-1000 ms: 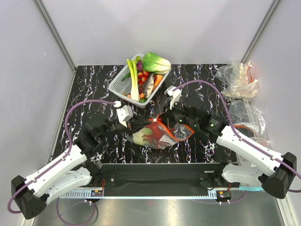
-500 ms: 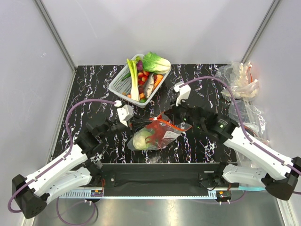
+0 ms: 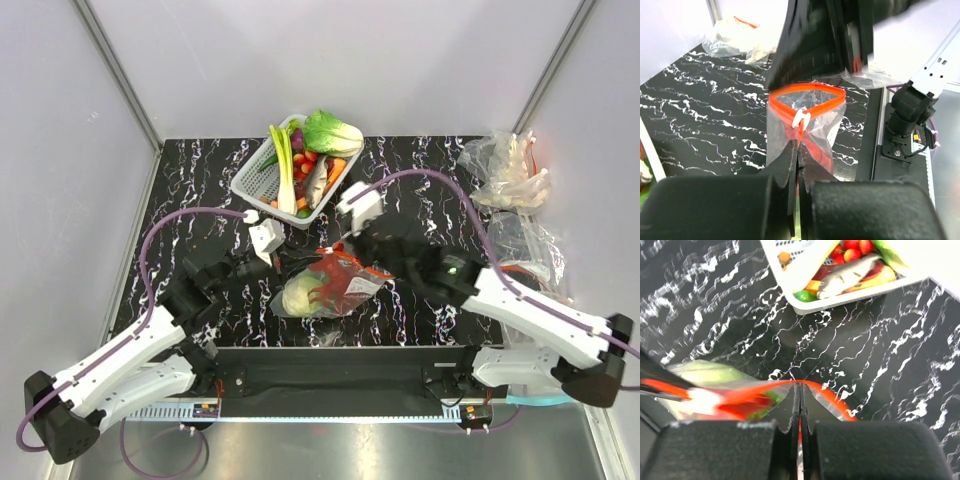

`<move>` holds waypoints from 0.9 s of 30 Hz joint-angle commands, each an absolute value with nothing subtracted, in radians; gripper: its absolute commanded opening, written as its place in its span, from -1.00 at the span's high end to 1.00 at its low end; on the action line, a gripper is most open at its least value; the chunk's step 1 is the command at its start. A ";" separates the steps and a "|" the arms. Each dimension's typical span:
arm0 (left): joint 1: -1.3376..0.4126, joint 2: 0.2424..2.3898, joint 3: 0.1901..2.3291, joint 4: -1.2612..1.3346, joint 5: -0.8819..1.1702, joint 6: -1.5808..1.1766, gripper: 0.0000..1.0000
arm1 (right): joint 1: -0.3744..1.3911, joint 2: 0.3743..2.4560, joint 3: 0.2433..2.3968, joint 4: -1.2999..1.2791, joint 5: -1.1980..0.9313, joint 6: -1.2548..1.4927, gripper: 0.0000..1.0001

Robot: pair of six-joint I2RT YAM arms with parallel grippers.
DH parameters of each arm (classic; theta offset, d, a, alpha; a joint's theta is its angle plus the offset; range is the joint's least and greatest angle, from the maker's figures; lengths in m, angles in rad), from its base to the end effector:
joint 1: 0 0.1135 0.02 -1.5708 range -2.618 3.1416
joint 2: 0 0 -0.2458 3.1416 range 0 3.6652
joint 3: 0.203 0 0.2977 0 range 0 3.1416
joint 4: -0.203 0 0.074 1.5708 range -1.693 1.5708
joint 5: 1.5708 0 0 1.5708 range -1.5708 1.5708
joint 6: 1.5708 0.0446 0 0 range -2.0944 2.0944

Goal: Place the food in the zip-top bag and seal the zipper
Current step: Adjust the fake lobster in the zipper food storage bag.

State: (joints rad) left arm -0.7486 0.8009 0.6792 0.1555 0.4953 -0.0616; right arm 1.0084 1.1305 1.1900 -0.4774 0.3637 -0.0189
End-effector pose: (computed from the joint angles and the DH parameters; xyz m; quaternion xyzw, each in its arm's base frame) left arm 0.1752 -0.1917 0.3180 0.3929 0.5751 -0.4313 0.5735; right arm 0.1779 0.2525 0.3662 -0.3193 0.7666 0.1211 0.5438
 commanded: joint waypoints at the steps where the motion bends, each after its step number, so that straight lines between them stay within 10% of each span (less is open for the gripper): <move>1: -0.749 0.807 0.755 0.203 0.449 -0.090 1.00 | 1.115 1.215 1.259 -0.423 0.547 -0.144 1.00; 18: -0.749 0.836 0.726 0.236 0.402 -0.137 1.00 | 1.287 1.169 1.172 -0.301 0.608 -0.146 0.93; 27: -0.749 0.818 0.727 0.229 0.416 -0.077 1.00 | 1.108 1.069 1.359 -0.701 0.023 -0.277 0.29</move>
State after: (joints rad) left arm -0.7506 0.8352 0.7120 0.1329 0.4358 -0.1188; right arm 1.1706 1.0943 1.3117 -0.5671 0.3214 -0.2012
